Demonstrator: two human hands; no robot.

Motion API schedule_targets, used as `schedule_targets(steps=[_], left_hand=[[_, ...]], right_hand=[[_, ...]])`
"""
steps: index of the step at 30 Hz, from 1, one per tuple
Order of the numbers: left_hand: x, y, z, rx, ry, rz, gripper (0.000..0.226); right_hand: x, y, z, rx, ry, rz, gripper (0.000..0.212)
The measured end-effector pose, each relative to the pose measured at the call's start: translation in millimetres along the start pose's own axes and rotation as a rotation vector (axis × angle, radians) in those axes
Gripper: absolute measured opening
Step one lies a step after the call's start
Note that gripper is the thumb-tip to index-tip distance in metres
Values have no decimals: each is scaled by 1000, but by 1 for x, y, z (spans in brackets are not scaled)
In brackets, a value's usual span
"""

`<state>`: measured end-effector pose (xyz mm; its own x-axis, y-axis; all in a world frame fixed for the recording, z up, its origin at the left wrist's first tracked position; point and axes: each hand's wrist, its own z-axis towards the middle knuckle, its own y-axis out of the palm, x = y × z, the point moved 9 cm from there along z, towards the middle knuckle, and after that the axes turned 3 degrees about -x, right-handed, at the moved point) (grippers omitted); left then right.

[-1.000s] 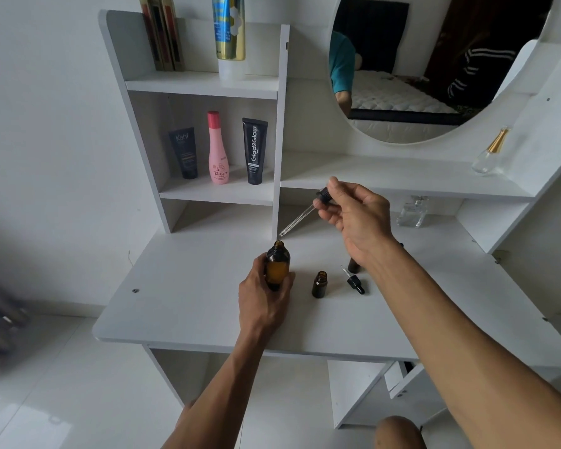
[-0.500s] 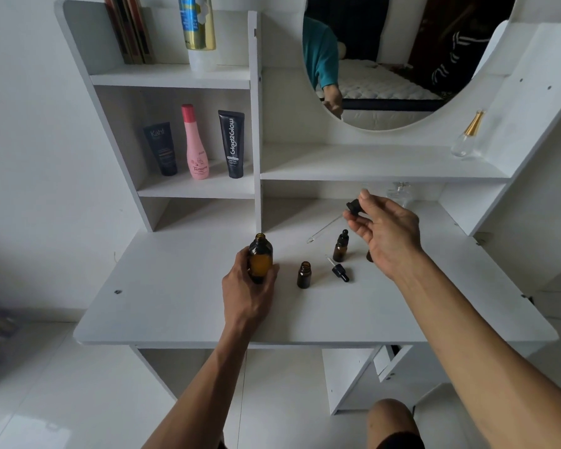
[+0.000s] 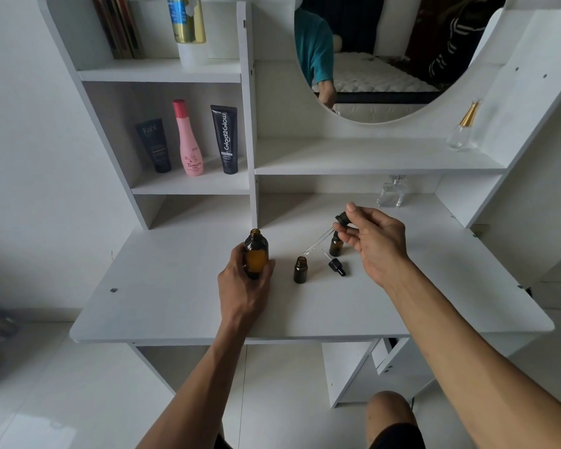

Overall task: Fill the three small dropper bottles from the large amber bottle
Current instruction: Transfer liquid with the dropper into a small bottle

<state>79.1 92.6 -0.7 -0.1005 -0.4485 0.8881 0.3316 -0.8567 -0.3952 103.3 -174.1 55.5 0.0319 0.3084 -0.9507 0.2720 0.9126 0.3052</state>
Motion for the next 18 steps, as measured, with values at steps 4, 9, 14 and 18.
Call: schedule_targets(steps=[4,9,14,18], left_hand=[[1,0,0,-1,10,-3,43],[1,0,-1,0,14,0,42],[2,1,0,-5,18,4,44],[0,0,0,-2,17,7,45]], right_hand=[[3,0,1,-3,5,-1,11],[6,-1,1,-4,9,-26,12],[7,1,2,-1,7,-40,12],[7,2,2,-5,8,-41,11]])
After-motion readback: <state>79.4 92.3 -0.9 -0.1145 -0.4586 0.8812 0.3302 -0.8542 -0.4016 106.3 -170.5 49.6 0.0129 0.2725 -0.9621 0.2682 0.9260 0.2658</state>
